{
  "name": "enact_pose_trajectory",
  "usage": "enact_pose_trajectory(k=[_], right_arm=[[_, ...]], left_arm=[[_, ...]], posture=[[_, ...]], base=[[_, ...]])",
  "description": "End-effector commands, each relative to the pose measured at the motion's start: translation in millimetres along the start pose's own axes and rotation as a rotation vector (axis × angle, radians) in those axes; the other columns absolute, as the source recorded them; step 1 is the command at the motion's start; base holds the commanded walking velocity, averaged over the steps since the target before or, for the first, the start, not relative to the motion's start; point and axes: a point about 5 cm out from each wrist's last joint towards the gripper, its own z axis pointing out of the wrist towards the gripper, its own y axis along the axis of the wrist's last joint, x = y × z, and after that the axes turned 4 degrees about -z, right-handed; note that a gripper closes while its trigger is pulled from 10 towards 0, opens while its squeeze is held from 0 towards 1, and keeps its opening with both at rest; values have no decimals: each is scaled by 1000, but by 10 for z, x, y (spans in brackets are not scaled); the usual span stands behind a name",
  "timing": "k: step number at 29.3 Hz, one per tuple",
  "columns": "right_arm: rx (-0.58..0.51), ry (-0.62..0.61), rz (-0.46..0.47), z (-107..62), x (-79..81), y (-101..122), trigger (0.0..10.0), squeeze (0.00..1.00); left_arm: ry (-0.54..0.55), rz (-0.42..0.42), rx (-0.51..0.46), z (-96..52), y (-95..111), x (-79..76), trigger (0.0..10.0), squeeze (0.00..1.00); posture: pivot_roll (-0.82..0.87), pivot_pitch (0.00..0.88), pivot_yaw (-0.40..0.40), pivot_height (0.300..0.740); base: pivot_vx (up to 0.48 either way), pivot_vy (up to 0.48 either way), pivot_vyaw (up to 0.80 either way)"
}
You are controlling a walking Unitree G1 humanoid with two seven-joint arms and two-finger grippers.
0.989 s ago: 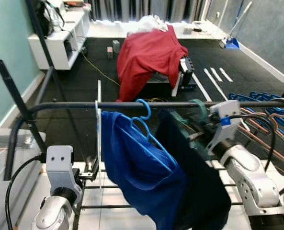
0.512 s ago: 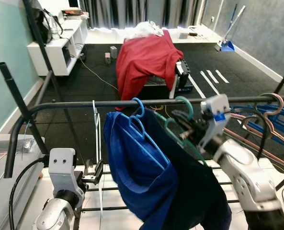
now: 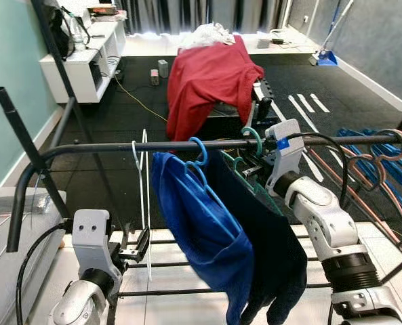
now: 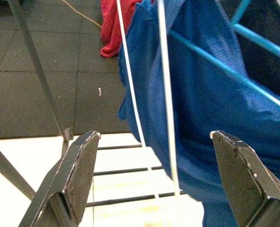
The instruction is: Hang hanger
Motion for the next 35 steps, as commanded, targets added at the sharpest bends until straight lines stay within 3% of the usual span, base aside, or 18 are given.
enact_pose_trajectory(k=[1,9,10,12,16,23,24,25,26,27,28,30,31,32,34,35], right_arm=[[-22,1,-32,77,21,82,10000,0],[48,-13,-43,65,75,-49,10000,0],[58,-39,-36,26,78,-98,10000,1000],[58,-39,-36,26,78,-98,10000,1000],[-136,33,45,-186,210,95,10000,1000],[-183,51,52,-252,276,184,10000,1000],[-215,71,17,-332,399,270,10000,1000],[-215,71,17,-332,399,270,10000,1000],[-239,98,-24,-436,608,324,10000,1000],[-239,98,-24,-436,608,324,10000,1000],[-230,90,-44,-522,752,295,10000,1000],[-230,90,-44,-522,752,295,10000,1000],[-170,40,-85,-579,790,162,10000,867],[-89,-31,-113,-604,733,-11,10000,216],[-89,-31,-113,-604,733,-11,10000,216],[-16,-96,-140,-631,632,-156,10000,0]], left_arm=[[-2,12,9,-24,12,25,10000,0],[-3,12,14,-37,11,26,10000,0],[-4,11,16,-41,12,23,10000,0],[-4,11,16,-41,12,23,10000,0],[-51,-72,22,-41,3,-2,10000,0],[-84,-94,22,-42,2,-17,10000,0],[-110,-108,21,-39,1,-34,10000,0],[-110,-108,21,-39,1,-34,10000,0],[-149,-117,14,-37,10,-60,10000,0],[-149,-117,14,-37,10,-60,10000,0],[-179,-126,10,-35,15,-82,10000,0],[-179,-126,10,-35,15,-82,10000,0],[-201,-130,10,-34,18,-99,10000,0],[-215,-131,10,-35,20,-111,10000,0],[-215,-131,10,-35,20,-111,10000,0],[-224,-133,13,-36,18,-117,10000,0]], posture=[[-17,30,-6,740],[-22,43,-4,740],[-22,45,-3,740],[-22,45,-3,740],[-31,49,-8,740],[-47,46,-14,740],[-63,41,-13,740],[-63,41,-13,740],[-81,34,-14,740],[-81,34,-14,740],[-85,30,-16,740],[-85,30,-16,740],[-82,25,-19,740],[-80,19,-20,740],[-80,19,-20,740],[-78,20,-20,740]], base=[[0,0,0],[0,0,0],[0,0,0],[0,0,0],[0,0,0],[0,0,0],[0,0,0],[0,0,0],[0,0,0],[0,0,0],[0,0,0],[0,0,0],[0,0,0],[0,0,0],[0,0,0],[0,0,0]])
